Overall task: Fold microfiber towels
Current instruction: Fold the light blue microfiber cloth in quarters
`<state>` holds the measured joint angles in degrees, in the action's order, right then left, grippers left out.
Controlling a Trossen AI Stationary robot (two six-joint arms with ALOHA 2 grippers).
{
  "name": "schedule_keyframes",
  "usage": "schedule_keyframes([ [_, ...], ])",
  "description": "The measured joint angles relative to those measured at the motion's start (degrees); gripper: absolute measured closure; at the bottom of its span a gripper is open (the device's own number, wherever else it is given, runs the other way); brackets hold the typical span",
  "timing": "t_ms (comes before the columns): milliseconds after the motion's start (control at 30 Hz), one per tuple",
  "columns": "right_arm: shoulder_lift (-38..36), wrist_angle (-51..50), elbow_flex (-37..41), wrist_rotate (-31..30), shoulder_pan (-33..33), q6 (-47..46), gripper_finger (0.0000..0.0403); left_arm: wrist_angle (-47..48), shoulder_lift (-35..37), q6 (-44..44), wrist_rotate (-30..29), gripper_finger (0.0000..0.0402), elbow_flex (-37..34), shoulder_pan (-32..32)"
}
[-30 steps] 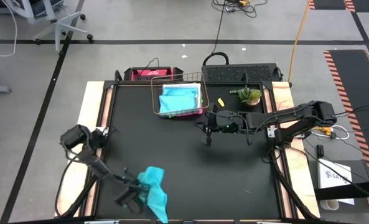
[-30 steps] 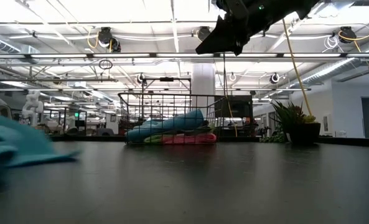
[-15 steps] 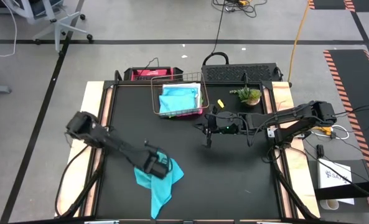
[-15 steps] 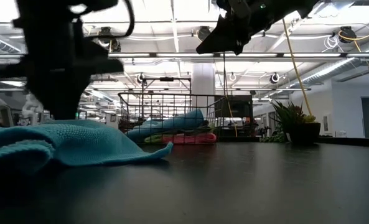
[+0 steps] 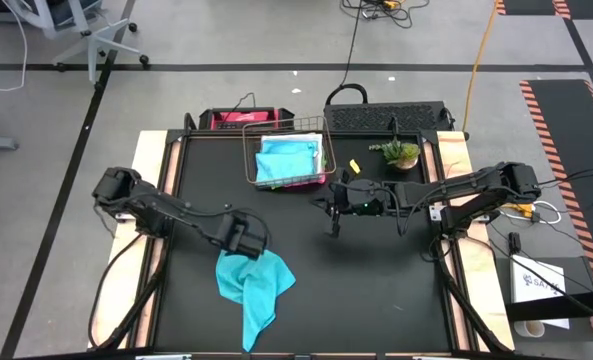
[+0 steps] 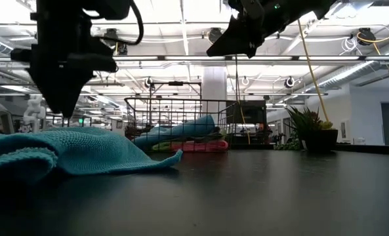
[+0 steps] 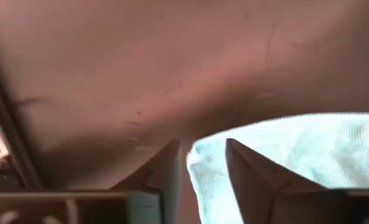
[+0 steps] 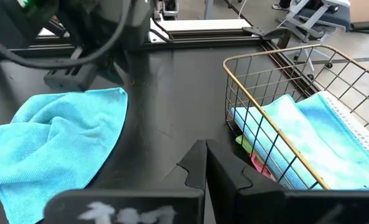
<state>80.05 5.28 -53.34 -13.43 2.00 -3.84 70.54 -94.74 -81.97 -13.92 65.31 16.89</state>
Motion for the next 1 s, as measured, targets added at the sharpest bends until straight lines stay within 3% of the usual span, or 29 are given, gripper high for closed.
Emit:
schedule_keyframes([
  [133, 0.0, 0.02, 0.0, 0.0, 0.0, 0.0, 0.0403, -4.95, -0.02, 0.69, 2.23, 0.0225, -3.02, -0.78],
  [333, 0.0, 0.04, -0.01, -0.09, 0.0, -0.01, 0.0403, -3.84, 0.05, 0.88, 6.46, 0.0181, -5.75, -1.23],
  [533, 0.0, 0.07, 0.0, -0.17, 0.0, -0.81, 0.0403, -10.28, 0.07, 0.82, 11.2, 0.0174, -11.69, -1.21],
  [767, 0.0, -0.13, 0.0, 0.11, 0.0, -2.92, 0.0403, -22.39, 0.44, 1.12, 11.67, 0.0174, -15.61, -1.2],
  [900, -0.04, -4.98, 0.0, 5.19, 0.37, -8.08, 0.0403, -23.09, 0.37, 1.96, 10.64, 0.0174, -15.61, -1.16],
  [1000, -0.04, -12.3, 0.0, 14.75, 1.15, -17.14, 0.0403, -23.18, 0.35, 2.01, 10.18, 0.0174, -15.62, -1.12],
])
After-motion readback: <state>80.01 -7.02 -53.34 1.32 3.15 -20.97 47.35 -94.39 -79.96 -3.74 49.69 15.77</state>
